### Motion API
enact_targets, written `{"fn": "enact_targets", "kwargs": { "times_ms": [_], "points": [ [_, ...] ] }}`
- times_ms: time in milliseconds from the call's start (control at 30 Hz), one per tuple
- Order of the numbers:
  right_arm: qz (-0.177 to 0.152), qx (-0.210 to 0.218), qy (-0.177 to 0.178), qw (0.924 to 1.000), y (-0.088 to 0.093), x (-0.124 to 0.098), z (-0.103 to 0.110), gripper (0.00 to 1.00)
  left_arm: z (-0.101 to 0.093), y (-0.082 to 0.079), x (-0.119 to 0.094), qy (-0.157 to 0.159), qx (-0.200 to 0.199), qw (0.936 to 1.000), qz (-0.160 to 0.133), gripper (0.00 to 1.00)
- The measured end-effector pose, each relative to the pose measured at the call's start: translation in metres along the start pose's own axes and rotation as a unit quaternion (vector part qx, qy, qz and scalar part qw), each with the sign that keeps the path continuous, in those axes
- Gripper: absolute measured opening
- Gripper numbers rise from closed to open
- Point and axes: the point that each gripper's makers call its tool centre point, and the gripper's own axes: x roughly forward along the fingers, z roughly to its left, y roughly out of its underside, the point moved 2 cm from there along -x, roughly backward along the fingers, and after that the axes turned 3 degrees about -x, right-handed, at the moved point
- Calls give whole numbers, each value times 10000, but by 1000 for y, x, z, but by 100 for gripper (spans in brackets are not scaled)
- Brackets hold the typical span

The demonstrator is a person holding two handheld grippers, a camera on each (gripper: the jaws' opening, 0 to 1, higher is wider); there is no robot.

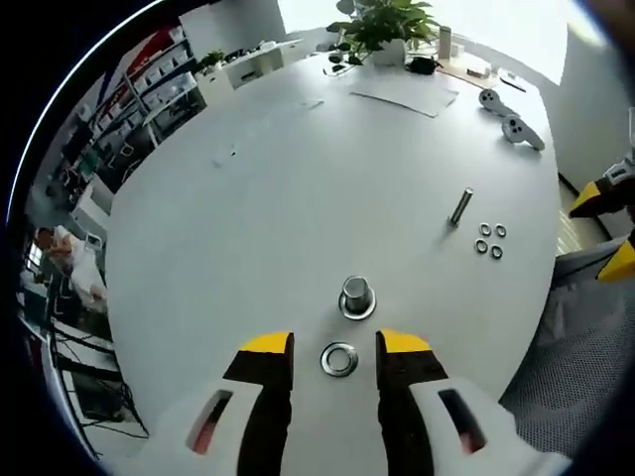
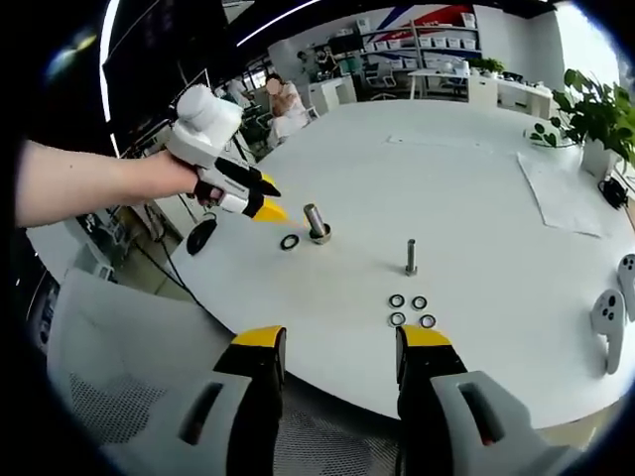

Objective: Place the washer onto the threaded stud by aligning its center hole with the stud, sliding it down to the base, and recovering from edge contact or off-axis alignment until the washer reaches the visible bottom stop.

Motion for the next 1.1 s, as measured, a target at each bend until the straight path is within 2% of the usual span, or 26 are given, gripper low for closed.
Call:
{"fn": "enact_targets", "kwargs": {
  "times_ms": [233, 400, 733, 1000, 1100],
  "points": [
    [-5, 18, -78, 10000, -1, 0, 3, 47, -5, 14, -17, -56, -141, 9998, -157, 32],
    [-10, -23, -140, 9999, -1, 1, 6, 47, -10, 23, -24, -72, -554, 9982, -237, 32],
    [28, -91, -248, 9996, 0, 2, 10, 47, -24, 36, -48, -204, -789, 9959, -384, 33],
    [-31, -134, -298, 9995, -2, 1, 14, 47, -29, 47, -55, -280, -1160, 9916, -498, 33],
    [-13, -99, -325, 9994, -1, 1, 14, 47, -33, 50, -55, -292, -1170, 9914, -511, 32]
  ]
}}
